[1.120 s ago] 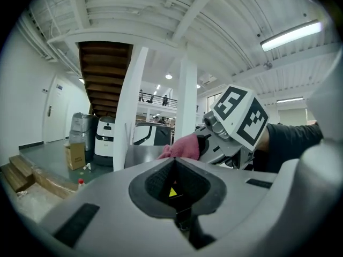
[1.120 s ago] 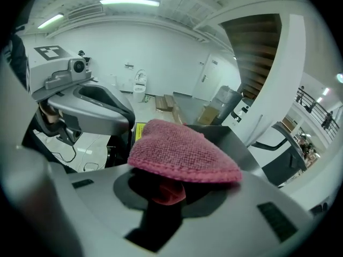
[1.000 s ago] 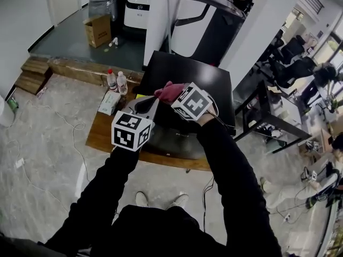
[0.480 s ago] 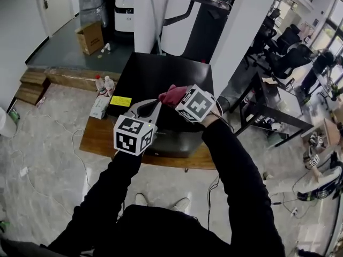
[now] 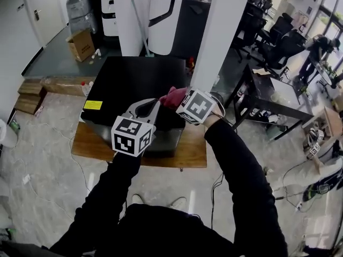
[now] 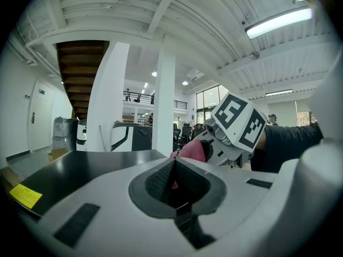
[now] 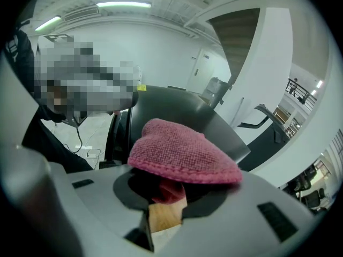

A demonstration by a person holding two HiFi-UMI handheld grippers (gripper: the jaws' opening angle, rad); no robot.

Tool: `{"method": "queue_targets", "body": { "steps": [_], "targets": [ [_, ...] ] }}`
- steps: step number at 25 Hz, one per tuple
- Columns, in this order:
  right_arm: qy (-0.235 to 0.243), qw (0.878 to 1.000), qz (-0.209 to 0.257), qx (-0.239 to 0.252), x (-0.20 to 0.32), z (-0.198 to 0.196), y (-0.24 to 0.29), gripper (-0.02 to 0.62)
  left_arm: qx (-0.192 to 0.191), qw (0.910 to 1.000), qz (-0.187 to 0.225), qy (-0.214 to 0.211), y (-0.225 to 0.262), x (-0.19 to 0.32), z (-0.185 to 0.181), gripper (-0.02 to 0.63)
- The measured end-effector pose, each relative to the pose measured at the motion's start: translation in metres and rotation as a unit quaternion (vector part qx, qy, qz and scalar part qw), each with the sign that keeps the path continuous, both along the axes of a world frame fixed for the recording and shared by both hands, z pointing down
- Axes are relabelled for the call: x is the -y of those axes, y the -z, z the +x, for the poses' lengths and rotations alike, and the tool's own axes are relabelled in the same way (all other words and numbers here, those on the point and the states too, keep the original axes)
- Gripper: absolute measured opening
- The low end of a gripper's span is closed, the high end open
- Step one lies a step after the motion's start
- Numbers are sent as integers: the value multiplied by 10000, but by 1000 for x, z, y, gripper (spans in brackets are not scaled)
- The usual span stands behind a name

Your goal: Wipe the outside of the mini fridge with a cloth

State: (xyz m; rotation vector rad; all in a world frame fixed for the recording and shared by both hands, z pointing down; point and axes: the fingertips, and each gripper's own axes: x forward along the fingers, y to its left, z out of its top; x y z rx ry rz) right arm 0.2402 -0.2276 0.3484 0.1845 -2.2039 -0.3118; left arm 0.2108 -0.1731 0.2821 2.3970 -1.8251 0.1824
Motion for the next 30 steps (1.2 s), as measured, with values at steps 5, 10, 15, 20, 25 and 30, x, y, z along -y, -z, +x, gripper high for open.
{"method": "queue_targets", "body": {
  "steps": [5, 10, 15, 20, 25, 30],
  "targets": [
    [79, 10000, -37, -39, 10, 43, -6, 112, 51, 10000, 17, 38, -2, 13, 41, 6],
    [-122, 9978, 185, 632, 32, 89, 13, 115, -58, 9995, 305, 4, 14, 11, 83, 6],
    [-487, 9851, 514, 1568, 56, 142, 27, 115, -321, 9972, 660, -165, 15, 5, 142, 6],
    [-711, 9763, 667, 1930, 69, 158, 34, 117, -691, 9926, 898, -443, 18, 4, 180, 6],
    [-636, 9743, 897, 1967, 83, 170, 12, 118, -756, 9901, 1054, -541, -13, 9, 223, 6],
    [-482, 9832, 982, 1462, 96, 155, -17, 121, -813, 9920, 724, -640, -54, 20, 229, 6]
  ]
}}
